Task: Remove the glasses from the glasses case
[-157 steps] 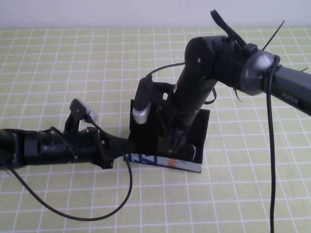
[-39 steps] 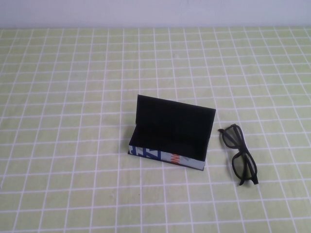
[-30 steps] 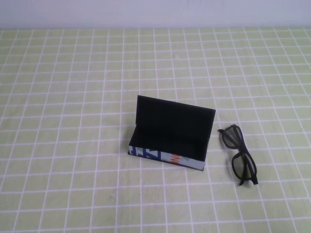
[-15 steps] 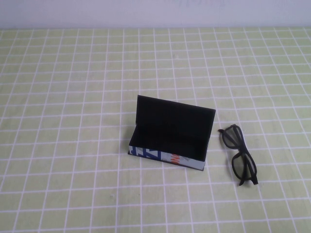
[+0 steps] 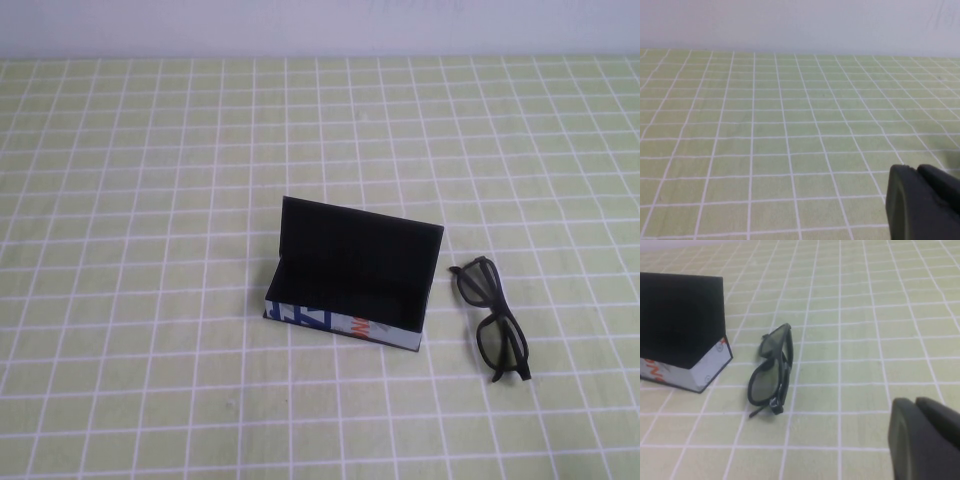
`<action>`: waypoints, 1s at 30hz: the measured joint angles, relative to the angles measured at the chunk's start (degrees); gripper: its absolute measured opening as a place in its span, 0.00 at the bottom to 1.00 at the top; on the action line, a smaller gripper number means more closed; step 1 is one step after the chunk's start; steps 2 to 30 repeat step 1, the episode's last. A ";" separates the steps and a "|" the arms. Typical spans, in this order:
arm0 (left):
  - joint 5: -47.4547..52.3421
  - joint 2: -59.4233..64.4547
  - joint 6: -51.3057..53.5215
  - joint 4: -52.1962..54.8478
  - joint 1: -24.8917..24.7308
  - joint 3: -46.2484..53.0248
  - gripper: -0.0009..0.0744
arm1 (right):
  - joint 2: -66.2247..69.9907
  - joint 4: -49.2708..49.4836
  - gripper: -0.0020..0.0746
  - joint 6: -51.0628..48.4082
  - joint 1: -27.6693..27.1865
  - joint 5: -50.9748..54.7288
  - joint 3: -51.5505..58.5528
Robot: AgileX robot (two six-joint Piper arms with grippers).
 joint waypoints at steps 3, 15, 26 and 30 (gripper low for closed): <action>0.00 0.00 0.00 0.00 0.00 0.00 0.01 | 0.00 0.00 0.01 0.00 -0.05 -0.01 0.00; 0.00 0.00 0.00 0.00 0.00 0.00 0.01 | 0.00 0.00 0.01 0.00 -0.05 -0.01 0.00; 0.00 0.00 0.00 0.00 0.00 0.00 0.01 | 0.00 0.00 0.01 0.00 -0.05 -0.01 0.00; 0.00 0.00 0.00 0.00 0.00 0.00 0.01 | 0.00 0.00 0.01 0.00 -0.05 -0.01 0.00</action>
